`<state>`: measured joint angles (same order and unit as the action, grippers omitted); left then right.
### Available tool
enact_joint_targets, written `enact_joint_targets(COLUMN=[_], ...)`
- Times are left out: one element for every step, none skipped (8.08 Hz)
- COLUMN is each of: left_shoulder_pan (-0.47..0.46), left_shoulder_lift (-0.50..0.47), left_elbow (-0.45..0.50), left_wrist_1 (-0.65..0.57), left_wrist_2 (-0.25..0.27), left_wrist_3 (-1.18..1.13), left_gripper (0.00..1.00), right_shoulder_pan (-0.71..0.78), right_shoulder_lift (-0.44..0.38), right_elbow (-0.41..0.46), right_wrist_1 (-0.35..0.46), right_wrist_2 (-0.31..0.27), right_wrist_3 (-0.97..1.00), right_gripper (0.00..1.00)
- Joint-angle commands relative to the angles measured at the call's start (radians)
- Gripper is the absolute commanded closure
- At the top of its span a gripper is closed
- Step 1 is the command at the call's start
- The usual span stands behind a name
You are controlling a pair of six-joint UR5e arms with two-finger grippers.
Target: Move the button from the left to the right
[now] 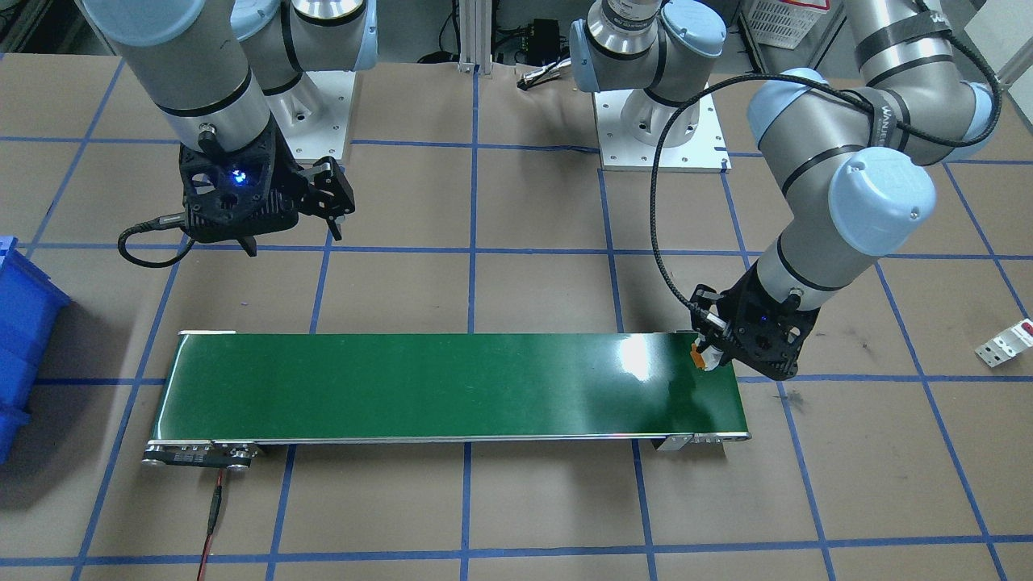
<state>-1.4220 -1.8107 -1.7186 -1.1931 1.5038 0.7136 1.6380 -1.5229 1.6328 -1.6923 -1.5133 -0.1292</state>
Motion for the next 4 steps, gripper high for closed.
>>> enact_joint_targets(left_shoulder_pan=[-0.029,-0.047,-0.052,-0.052], left_shoulder_lift=[-0.047,-0.05,-0.05,-0.049], left_elbow=[0.001,-0.003,0.0,0.004], left_wrist_1=[0.014,0.013,0.012,0.007], left_wrist_2=[-0.005,-0.001,-0.001,0.001], left_wrist_3=[0.004,0.003,0.001,-0.009], left_gripper=[1.0,1.0,1.0,1.0], right_shoulder_pan=[-0.001,-0.001,-0.001,-0.001], right_shoulder_lift=[0.007,0.009,0.013,0.032], right_elbow=[-0.008,-0.008,-0.008,-0.007], right_wrist_1=[-0.036,-0.036,-0.036,-0.024], right_wrist_2=[-0.022,-0.019,-0.019,-0.002], right_wrist_3=[0.002,0.003,0.003,0.002], right_gripper=[0.0,0.0,0.0,0.0])
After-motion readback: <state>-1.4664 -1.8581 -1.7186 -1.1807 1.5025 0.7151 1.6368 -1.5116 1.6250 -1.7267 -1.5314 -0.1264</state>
